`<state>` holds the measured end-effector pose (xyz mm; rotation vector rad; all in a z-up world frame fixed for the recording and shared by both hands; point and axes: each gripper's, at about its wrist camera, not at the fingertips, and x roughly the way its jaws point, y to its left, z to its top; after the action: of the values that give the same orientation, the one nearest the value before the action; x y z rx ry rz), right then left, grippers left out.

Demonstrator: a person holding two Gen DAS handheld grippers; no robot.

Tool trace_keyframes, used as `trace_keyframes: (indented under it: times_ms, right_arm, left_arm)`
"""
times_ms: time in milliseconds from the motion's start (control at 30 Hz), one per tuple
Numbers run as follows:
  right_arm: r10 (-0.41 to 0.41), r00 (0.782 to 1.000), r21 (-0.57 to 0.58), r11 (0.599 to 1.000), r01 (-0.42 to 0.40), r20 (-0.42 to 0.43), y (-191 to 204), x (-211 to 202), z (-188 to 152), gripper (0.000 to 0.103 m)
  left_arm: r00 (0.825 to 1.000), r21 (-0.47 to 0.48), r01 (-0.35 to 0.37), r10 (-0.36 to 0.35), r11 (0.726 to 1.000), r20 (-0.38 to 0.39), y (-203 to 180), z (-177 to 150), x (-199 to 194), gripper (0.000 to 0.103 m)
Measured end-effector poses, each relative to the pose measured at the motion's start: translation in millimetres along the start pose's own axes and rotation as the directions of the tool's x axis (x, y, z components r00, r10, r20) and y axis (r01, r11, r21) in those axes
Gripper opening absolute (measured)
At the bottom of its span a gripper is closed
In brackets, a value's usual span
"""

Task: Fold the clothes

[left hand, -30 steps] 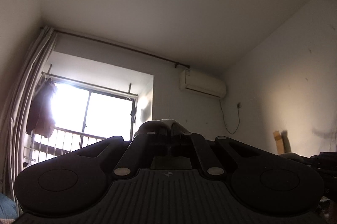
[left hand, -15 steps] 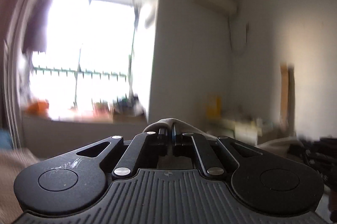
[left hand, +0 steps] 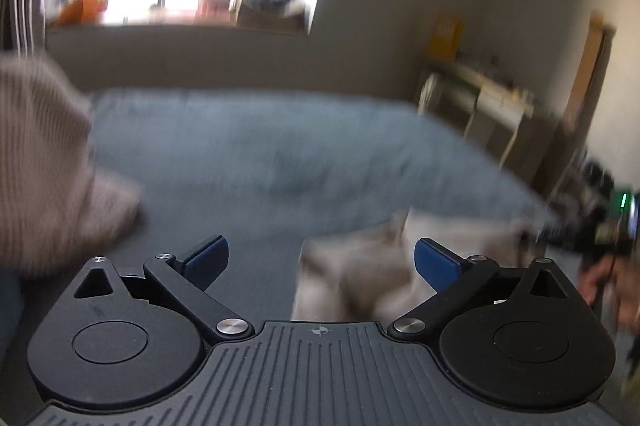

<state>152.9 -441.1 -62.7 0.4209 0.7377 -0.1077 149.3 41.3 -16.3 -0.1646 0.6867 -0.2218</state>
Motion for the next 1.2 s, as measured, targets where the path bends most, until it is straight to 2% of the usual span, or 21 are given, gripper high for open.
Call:
trace_keyframes:
  times_ms: [33,100,200,267,333,400,467,533,600,633,667,700,733,767,800,867,900,1000,1033,1100,1200]
  right_arm:
    - [0.019,1.0,0.026,0.999,-0.019,-0.004,-1,-6,-2,0.02]
    - [0.039,0.999,0.058,0.998,-0.038,-0.006,-8,-17,-3,0.042]
    - [0.12,0.992,0.087,0.989,-0.123,0.029,-23,-49,-8,0.046]
    - [0.215,0.976,0.094,0.972,-0.216,0.019,-29,-76,-17,0.056]
    - [0.317,0.948,0.088,0.946,-0.313,-0.032,-36,-95,-27,0.076]
    - [0.396,0.908,0.102,0.917,-0.385,-0.133,-42,-102,-43,0.08]
    - [0.419,0.878,0.127,0.908,-0.4,-0.23,-46,-108,-66,0.081]
    - [0.401,0.862,0.14,0.916,-0.375,-0.311,-49,-108,-89,0.081]
    - [0.39,0.845,0.172,0.921,-0.35,-0.366,-51,-101,-111,0.081]
    - [0.386,0.834,0.189,0.922,-0.338,-0.393,-51,-97,-122,0.081]
    - [0.411,0.813,0.235,0.91,-0.341,-0.412,-50,-91,-131,0.081]
    - [0.436,0.791,0.28,0.897,-0.342,-0.429,-48,-86,-139,0.081]
    - [0.461,0.768,0.325,0.882,-0.342,-0.444,-47,-80,-147,0.076]
    - [0.489,0.749,0.355,0.865,-0.354,-0.447,-42,-74,-154,0.073]
    - [0.492,0.745,0.346,0.865,-0.363,-0.45,-34,-70,-157,0.07]
    - [0.482,0.749,0.293,0.875,-0.385,-0.455,-17,-66,-160,0.061]
    - [0.48,0.75,0.264,0.877,-0.401,-0.455,-9,-66,-159,0.052]
    - [0.519,0.741,0.249,0.854,-0.456,-0.425,6,-70,-149,0.024]
    - [0.536,0.737,0.247,0.844,-0.476,-0.412,10,-72,-144,0.022]
    - [0.568,0.723,0.257,0.823,-0.507,-0.392,21,-70,-142,0.018]
    - [0.615,0.7,0.27,0.788,-0.553,-0.362,37,-68,-137,0.014]
  left_arm:
    - [0.999,-0.016,0.003,-0.004,1.0,-0.048,6,-14,-4,0.1]
    - [0.99,-0.055,0.005,-0.012,0.998,-0.14,20,-40,-13,0.1]
    - [0.973,-0.12,0.003,-0.031,0.993,-0.228,36,-84,-21,0.102]
    - [0.961,-0.157,-0.007,-0.036,0.988,-0.273,39,-111,-32,0.103]
    - [0.94,-0.202,0.018,-0.085,0.979,-0.329,32,-136,-48,0.103]
    - [0.916,-0.232,0.056,-0.143,0.971,-0.376,27,-154,-48,0.103]
    - [0.892,-0.251,0.093,-0.193,0.964,-0.41,22,-169,-43,0.103]
    - [0.888,-0.212,0.121,-0.201,0.97,-0.413,10,-176,-41,0.103]
    - [0.898,-0.145,0.127,-0.176,0.981,-0.403,-1,-178,-40,0.097]
    - [0.907,-0.113,0.124,-0.159,0.986,-0.391,-5,-177,-41,0.092]
    - [0.915,-0.082,0.12,-0.142,0.989,-0.379,-10,-176,-42,0.071]
    - [0.921,-0.053,0.118,-0.129,0.992,-0.367,-13,-176,-43,0.045]
    - [0.925,-0.033,0.118,-0.122,0.992,-0.359,-14,-175,-44,0.034]
    - [0.927,-0.035,0.117,-0.122,0.992,-0.354,-12,-171,-45,0.012]
    - [0.929,-0.056,0.11,-0.123,0.992,-0.348,-8,-166,-47,0.003]
    - [0.943,-0.105,0.088,-0.117,0.991,-0.311,1,-155,-52,0.003]
    - [0.955,-0.111,0.075,-0.103,0.991,-0.278,3,-148,-56,0.003]
    - [0.991,-0.045,0.023,-0.029,0.999,-0.13,4,-115,-74,0.003]
    - [0.997,-0.02,0.003,-0.004,1.0,-0.077,4,-103,-80,0.003]
    - [0.999,0.004,-0.035,0.035,0.999,0.013,9,-74,-89,0.003]
    - [0.986,0.044,-0.106,0.1,0.993,0.13,16,-27,-89,0.003]
